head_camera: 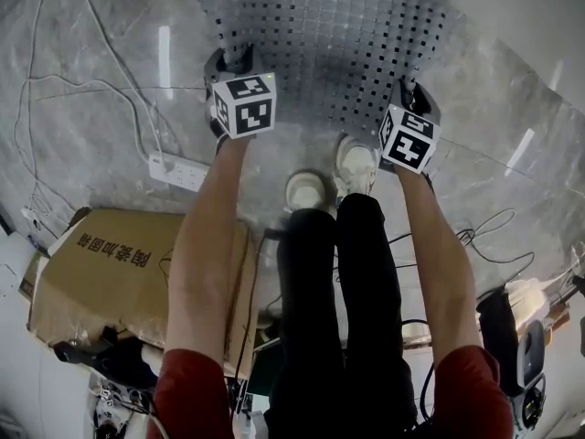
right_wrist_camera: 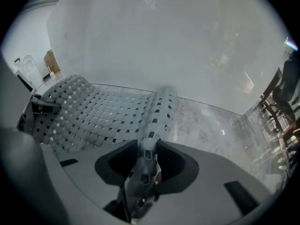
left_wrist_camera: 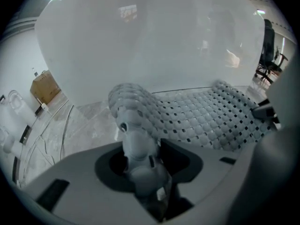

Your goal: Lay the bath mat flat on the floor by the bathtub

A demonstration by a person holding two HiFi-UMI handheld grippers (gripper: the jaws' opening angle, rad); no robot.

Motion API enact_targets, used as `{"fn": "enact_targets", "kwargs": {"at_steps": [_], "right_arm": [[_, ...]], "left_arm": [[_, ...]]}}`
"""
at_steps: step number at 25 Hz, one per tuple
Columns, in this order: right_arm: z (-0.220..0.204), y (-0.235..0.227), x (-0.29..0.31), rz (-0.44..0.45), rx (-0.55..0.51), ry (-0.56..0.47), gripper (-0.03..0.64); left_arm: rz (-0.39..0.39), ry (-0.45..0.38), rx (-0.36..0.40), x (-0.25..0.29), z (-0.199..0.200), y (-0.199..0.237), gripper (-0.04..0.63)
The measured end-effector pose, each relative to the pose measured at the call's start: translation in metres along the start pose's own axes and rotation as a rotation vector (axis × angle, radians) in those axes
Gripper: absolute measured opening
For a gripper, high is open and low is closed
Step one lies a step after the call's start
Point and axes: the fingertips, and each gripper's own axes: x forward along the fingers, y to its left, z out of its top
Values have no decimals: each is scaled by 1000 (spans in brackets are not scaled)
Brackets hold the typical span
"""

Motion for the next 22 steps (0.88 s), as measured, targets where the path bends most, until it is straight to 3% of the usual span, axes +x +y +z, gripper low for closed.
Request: {"fn": "enact_targets", "kwargs": {"at_steps": [8,13,17,22], "right_arm": [[-9,-13,10,-35,12,21,169],[-14,-20,12,-76,36,25,200],[-13,-21,13,-112,6,18,210],[-17,-29,9,-121,82,31,289]], "left_arm": [[21,48,-45,18,-16,14,228],[24,73,-20,20,-28,22,329],[15,72,-18,18,-32,25,352],[18,90,-25,12,-37,26,365]]}}
